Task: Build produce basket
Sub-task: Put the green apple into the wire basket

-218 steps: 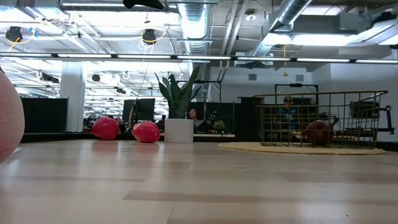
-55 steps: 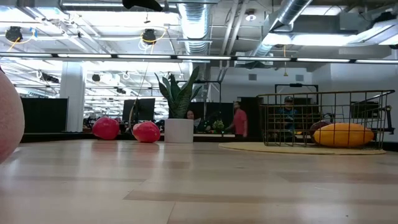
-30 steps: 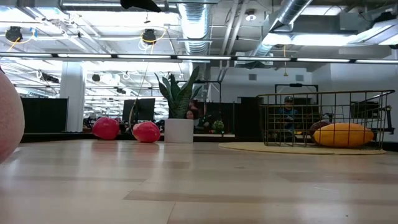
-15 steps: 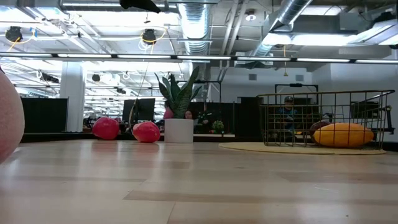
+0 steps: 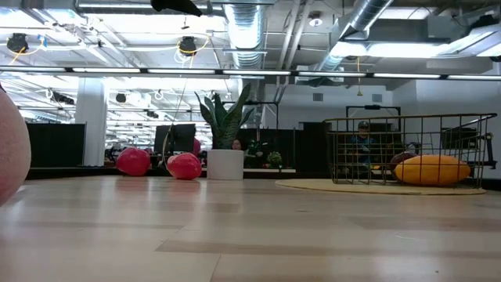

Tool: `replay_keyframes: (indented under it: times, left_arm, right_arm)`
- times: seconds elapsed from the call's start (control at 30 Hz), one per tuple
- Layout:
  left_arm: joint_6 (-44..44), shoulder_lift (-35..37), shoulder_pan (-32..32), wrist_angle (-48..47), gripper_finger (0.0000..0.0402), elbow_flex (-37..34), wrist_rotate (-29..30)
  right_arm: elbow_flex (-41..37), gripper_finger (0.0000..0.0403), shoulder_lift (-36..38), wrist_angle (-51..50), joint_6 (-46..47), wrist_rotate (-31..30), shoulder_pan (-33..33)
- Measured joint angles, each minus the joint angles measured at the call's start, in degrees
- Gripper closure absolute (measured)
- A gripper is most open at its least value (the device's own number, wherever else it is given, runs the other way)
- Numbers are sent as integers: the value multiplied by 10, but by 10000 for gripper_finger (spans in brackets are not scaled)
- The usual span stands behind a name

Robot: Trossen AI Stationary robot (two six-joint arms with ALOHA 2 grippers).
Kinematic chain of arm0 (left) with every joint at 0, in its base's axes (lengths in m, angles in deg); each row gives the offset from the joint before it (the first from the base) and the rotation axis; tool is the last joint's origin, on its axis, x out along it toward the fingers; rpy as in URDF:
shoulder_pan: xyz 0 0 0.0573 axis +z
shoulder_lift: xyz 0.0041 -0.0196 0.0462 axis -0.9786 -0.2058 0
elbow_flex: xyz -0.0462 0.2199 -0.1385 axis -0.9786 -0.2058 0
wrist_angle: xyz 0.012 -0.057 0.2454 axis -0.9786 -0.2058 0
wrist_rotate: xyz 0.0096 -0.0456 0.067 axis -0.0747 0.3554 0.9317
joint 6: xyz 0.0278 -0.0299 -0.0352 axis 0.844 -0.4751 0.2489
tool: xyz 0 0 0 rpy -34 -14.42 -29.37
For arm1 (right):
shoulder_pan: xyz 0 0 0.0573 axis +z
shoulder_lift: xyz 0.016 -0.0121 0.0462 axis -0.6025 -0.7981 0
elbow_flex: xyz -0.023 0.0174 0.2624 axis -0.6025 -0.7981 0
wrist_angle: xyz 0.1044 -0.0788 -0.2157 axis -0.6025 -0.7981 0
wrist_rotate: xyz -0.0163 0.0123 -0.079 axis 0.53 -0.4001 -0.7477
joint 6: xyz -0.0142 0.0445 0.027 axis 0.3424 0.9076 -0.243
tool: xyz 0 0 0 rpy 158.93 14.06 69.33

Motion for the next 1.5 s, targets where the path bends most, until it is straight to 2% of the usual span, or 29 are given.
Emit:
replay_keyframes:
  times: [0.17, 0.27, 0.4, 0.57, 0.83, 1.27, 1.5]
  left_arm:
    - [10, 0, 0, 0, 54, 0, 1]
    - [10, 0, 0, 0, 54, 0, 2]
    - [10, 0, 0, 0, 54, 0, 2]
    - [11, 0, 0, 0, 54, 0, 2]
    - [15, 0, 0, 0, 54, 0, 2]
    - [19, 0, 0, 0, 54, 0, 2]
    - [19, 0, 0, 0, 54, 0, 2]
  right_arm:
    - [-1, 161, 0, -4, -13, 2, -22]
    - [-1, 170, 0, -5, -14, 2, -37]
    - [-2, 168, 10, -7, -15, -12, -54]
    - [-3, 169, 40, -18, -15, -64, -76]
    - [-4, 171, 95, -84, -17, -96, -129]
    - [-1, 173, 118, -63, -89, -112, -213]
    - [52, 173, 118, -62, -170, -149, -270]
